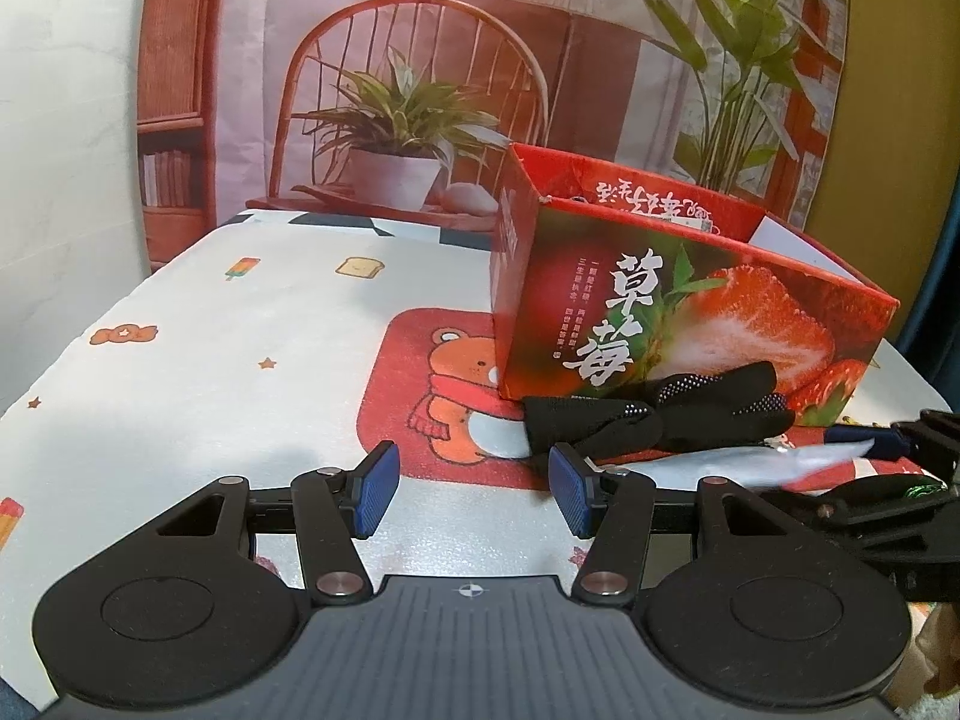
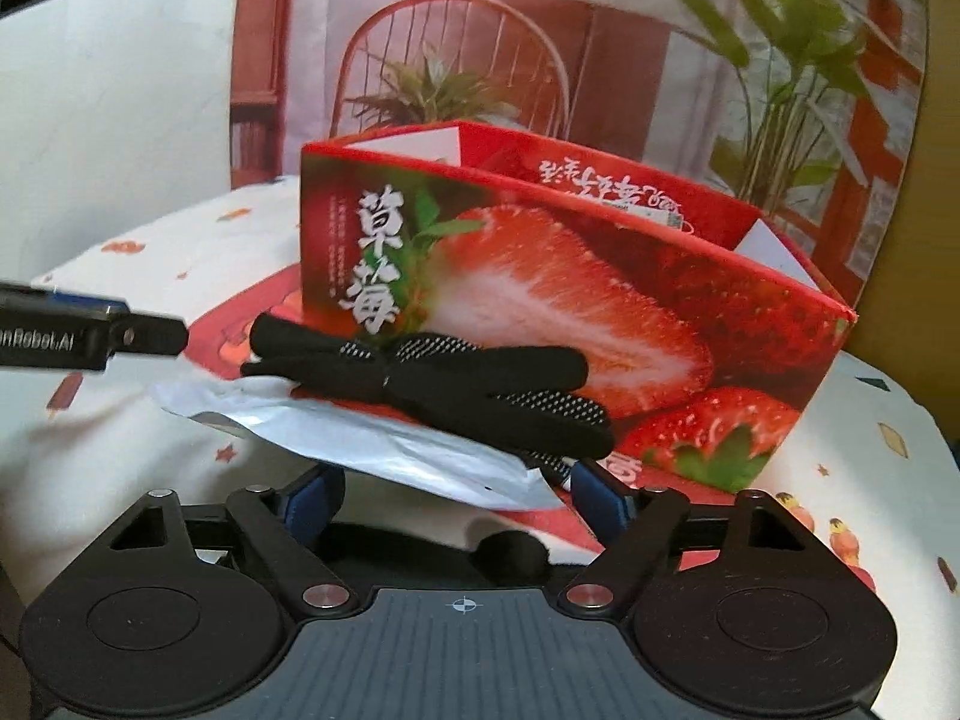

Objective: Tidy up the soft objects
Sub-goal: 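Move both open grippers back down toward the white sheet and black strap, then close both grippers on the white sheet with green cord and lift it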

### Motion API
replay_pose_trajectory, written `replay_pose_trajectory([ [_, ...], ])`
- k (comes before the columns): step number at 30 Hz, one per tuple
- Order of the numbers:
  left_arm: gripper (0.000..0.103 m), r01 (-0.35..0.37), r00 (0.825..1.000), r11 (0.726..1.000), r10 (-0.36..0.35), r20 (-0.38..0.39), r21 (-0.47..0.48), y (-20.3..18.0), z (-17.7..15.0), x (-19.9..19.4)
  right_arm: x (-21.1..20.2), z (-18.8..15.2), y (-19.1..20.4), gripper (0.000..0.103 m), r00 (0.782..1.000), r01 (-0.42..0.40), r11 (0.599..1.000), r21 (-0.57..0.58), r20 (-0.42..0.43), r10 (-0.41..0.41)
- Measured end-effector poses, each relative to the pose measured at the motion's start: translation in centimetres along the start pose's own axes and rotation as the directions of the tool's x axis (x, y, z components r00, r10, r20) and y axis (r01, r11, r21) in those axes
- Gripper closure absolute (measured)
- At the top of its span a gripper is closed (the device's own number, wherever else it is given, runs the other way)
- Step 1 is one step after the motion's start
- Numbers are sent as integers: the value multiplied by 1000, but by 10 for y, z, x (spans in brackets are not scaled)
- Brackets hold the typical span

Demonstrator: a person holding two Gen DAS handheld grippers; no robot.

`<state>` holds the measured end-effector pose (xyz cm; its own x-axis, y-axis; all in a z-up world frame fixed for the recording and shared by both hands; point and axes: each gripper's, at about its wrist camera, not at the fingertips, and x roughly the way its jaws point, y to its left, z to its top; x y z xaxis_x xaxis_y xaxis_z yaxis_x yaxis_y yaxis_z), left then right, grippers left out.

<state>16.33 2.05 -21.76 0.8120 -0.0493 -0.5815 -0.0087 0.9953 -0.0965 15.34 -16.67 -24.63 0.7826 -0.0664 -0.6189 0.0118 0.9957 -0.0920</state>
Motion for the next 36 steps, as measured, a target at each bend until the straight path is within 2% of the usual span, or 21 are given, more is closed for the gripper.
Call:
replay_pose_trajectory([
  [3, 38, 8, 1000, 1000, -8, 9, -22, 2, 0, -1, 4, 5, -5, 30, 1000, -19, 1000, 11, 11, 19],
  [7, 37, 22, 999, 999, -21, 28, -35, 3, 1, -3, 11, 10, -10, 35, 998, -59, 998, 34, 29, 58],
  [12, 34, 58, 998, 998, -58, 20, -8, -3, 0, -1, 17, 13, -16, 42, 996, -85, 995, 59, 44, 83],
  [18, 33, 116, 993, 992, -118, 26, 53, -11, 7, 5, 19, 11, -25, 46, 991, -121, 987, 109, 65, 115],
  [23, 34, 250, 967, 963, -253, 22, 102, -18, 19, 13, 19, 10, -28, 49, 989, -137, 983, 119, 79, 128],
  [27, 34, 296, 955, 944, -297, -13, 147, -26, 21, 29, 20, 10, -28, 50, 987, -148, 982, 117, 86, 138],
  [28, 35, 302, 953, 942, -301, -28, 147, -27, 21, 33, 20, 10, -28, 50, 986, -151, 982, 116, 88, 142],
  [30, 46, 322, 947, 936, -318, -45, 144, -28, 20, 38, 20, 11, -27, 51, 985, -158, 981, 112, 91, 148],
  [36, 60, 343, 939, 927, -336, -70, 152, -28, 11, 47, 21, 10, -25, 51, 983, -168, 982, 90, 94, 160],
])
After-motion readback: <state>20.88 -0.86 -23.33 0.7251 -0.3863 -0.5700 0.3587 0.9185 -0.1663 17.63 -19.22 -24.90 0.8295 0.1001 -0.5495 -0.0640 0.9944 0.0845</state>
